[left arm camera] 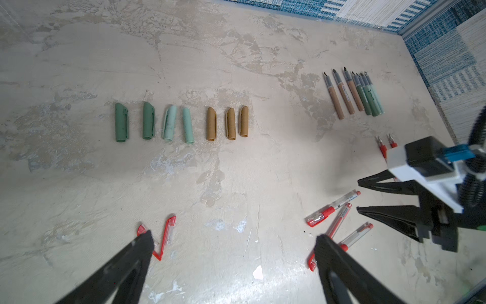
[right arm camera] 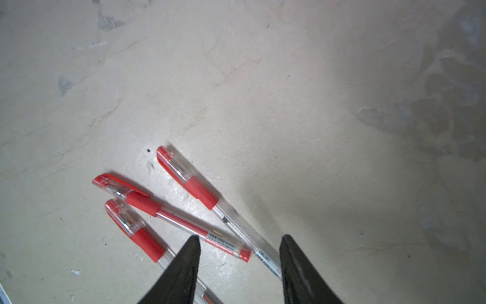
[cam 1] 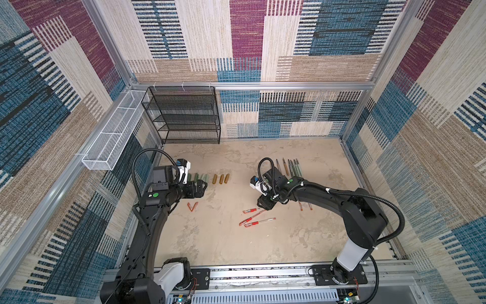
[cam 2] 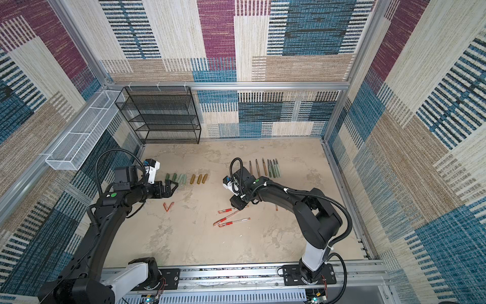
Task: Open the pen caps
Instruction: 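Reach the right gripper to the red pen cluster, grasp one and lift it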
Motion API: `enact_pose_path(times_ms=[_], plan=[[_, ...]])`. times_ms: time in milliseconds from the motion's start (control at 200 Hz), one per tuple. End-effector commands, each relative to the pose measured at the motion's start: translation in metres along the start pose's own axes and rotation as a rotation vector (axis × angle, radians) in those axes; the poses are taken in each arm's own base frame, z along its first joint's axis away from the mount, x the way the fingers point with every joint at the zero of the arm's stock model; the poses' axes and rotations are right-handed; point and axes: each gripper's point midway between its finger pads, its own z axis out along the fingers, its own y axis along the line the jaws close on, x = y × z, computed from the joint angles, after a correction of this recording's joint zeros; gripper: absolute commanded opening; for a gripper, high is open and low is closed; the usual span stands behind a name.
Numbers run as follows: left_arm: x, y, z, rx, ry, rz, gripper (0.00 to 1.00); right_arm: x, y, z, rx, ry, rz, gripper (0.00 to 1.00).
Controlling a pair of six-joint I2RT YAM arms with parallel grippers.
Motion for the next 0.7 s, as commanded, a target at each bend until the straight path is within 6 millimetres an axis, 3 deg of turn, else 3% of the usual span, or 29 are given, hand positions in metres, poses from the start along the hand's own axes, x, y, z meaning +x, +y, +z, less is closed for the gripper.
enact_pose_path(times_ms=[0, 311, 696], plan=[[-0.004, -0.002, -0.002, 0.007, -0.012, 0.006, 0.99, 0.008, 0.009, 0.01, -0.024, 0.056, -0.058, 0.51], [-0.006, -0.002, -0.001, 0.012, -0.012, -0.003, 0.99, 0.008, 0.01, 0.02, -0.033, 0.078, -0.08, 0.48], [-0.005, 0.0, 0.0, 0.007, -0.007, -0.002, 0.99, 0.016, -0.006, 0.033, 0.04, 0.127, -0.088, 0.43]])
